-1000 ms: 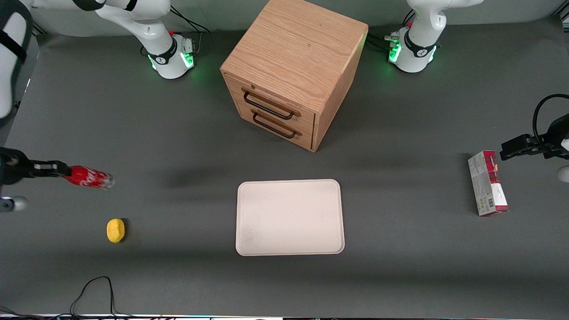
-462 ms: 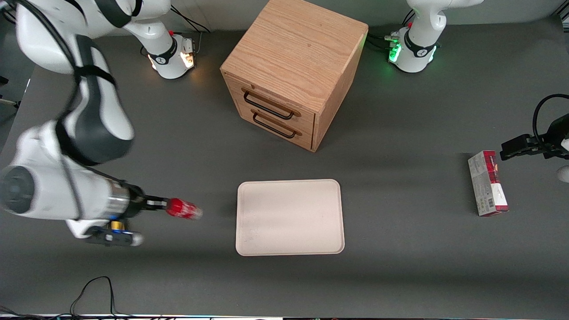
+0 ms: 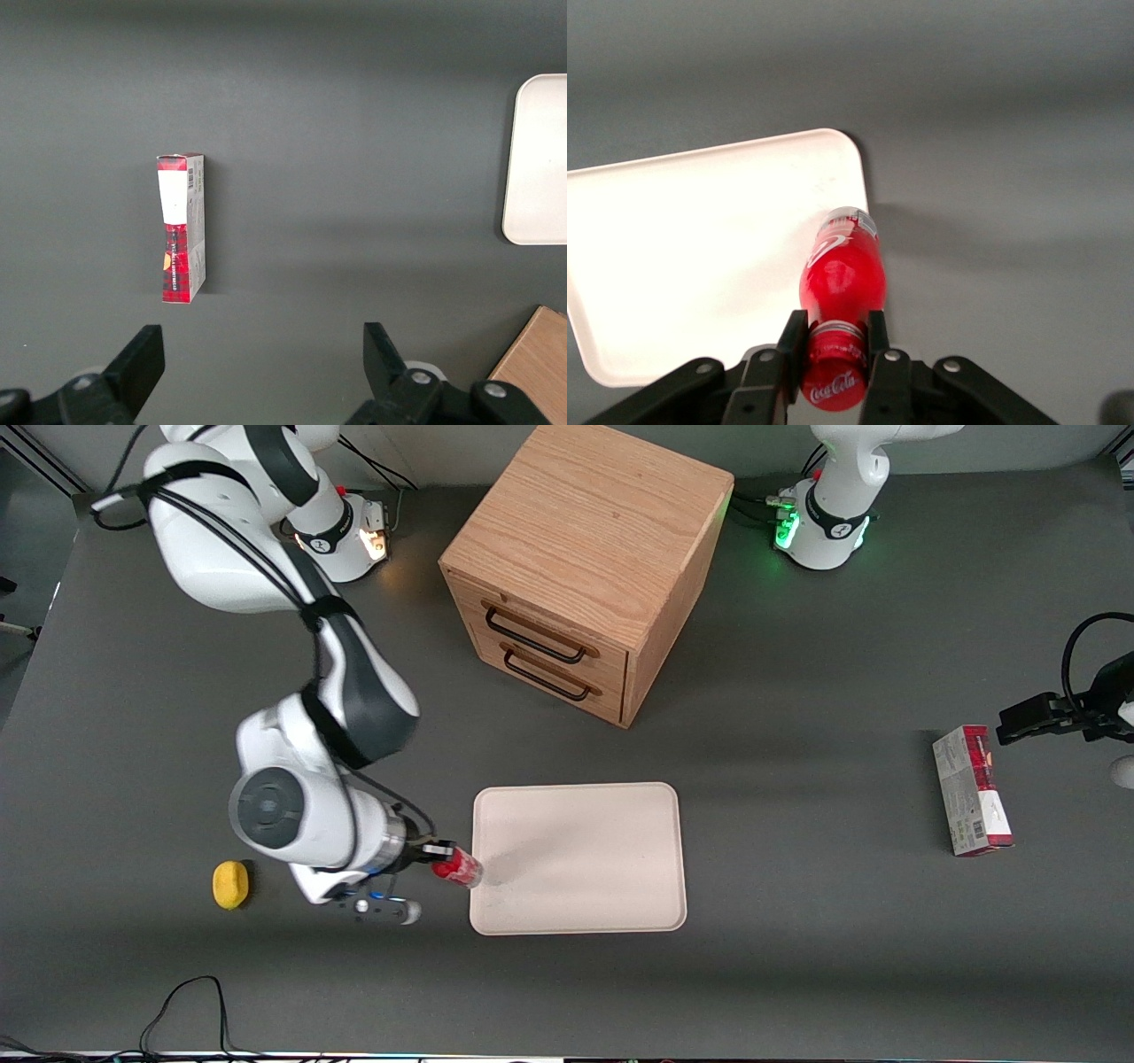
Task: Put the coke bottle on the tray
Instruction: 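Carry the bottle to the white tray's edge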
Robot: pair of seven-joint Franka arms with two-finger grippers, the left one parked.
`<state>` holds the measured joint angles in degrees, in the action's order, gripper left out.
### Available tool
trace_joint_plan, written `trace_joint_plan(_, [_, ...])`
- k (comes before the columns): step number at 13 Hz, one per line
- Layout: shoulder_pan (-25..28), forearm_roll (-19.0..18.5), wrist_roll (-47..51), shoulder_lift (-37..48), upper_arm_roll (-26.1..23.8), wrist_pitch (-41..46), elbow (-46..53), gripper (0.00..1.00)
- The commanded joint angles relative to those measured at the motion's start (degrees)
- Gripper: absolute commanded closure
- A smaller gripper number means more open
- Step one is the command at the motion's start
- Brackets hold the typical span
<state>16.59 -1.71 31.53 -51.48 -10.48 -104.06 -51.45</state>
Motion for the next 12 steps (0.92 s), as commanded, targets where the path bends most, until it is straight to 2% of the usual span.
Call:
trace_joint_plan(1, [1.2,-1.5,1.8,-3.4,0.4,-3.0,4.1,1.00])
trace_joint_plan(3, [2.1,-4.0,3.9,-4.3,0.4,-4.0,4.2,1.00])
trace_joint_plan(9, [2.5,-4.4,4.3,-4.5,0.4,-4.2,4.1,1.00])
trace_joint_plan(10, [2.4,-4.4,4.0,-4.5,0.4,-4.3,4.1,0.44])
trace_joint_plan(11, [2.6,-5.1,4.0,-4.4,0.3,-4.3,4.0,0.00])
trace_joint_plan(12, [2.5,-5.8,4.2,-4.2,0.2,-4.3,4.0,0.00])
